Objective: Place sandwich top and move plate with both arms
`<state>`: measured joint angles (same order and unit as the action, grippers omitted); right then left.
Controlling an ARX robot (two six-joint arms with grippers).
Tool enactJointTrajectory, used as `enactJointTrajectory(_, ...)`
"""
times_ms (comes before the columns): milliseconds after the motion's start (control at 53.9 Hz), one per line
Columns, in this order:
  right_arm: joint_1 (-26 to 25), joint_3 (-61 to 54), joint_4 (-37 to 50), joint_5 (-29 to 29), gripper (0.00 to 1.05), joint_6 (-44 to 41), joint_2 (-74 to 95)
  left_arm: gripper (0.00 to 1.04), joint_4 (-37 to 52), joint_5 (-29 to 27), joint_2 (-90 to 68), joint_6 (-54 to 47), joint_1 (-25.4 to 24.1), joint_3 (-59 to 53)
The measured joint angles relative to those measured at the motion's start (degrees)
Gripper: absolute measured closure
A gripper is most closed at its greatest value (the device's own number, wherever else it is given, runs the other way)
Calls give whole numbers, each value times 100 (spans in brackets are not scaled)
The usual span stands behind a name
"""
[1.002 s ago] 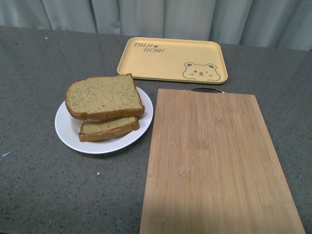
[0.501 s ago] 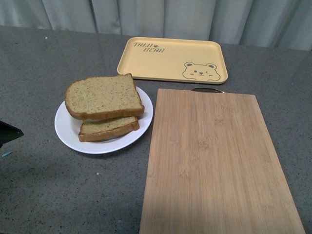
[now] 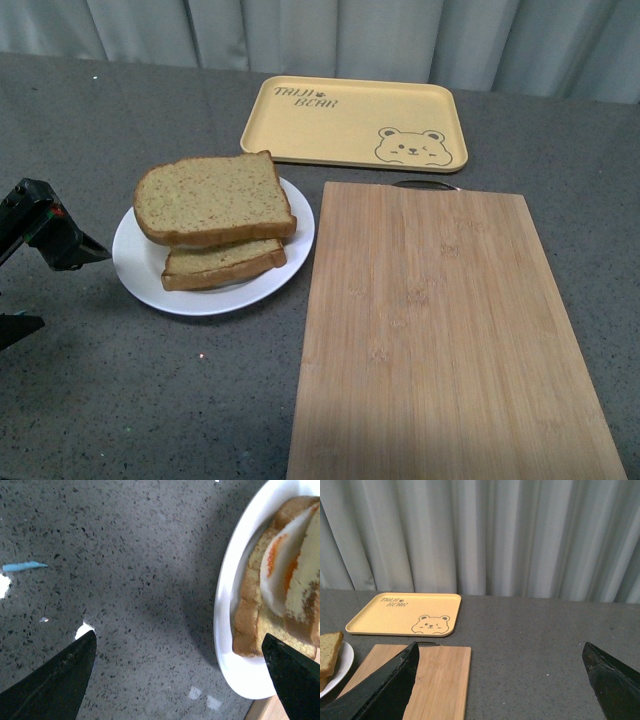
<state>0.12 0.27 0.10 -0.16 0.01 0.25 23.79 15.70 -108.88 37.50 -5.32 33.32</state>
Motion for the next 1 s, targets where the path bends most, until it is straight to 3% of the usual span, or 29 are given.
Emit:
enactJointTrajectory(241, 0, 0, 0, 2, 9, 0, 0, 9, -203, -20, -448, -61, 155, 461)
enactJointTrajectory(445, 0, 0, 0, 0, 9, 0, 0, 47, -254, 96, -662, 7, 225, 745)
enactJointTrajectory(779, 0, 0, 0, 0, 9, 0, 0, 96, -201, 474, -1051, 201, 315, 1202)
enactJointTrajectory(1002, -2, 0, 0, 0, 9, 0, 0, 100, 101, 750, -1139, 356, 273, 1255)
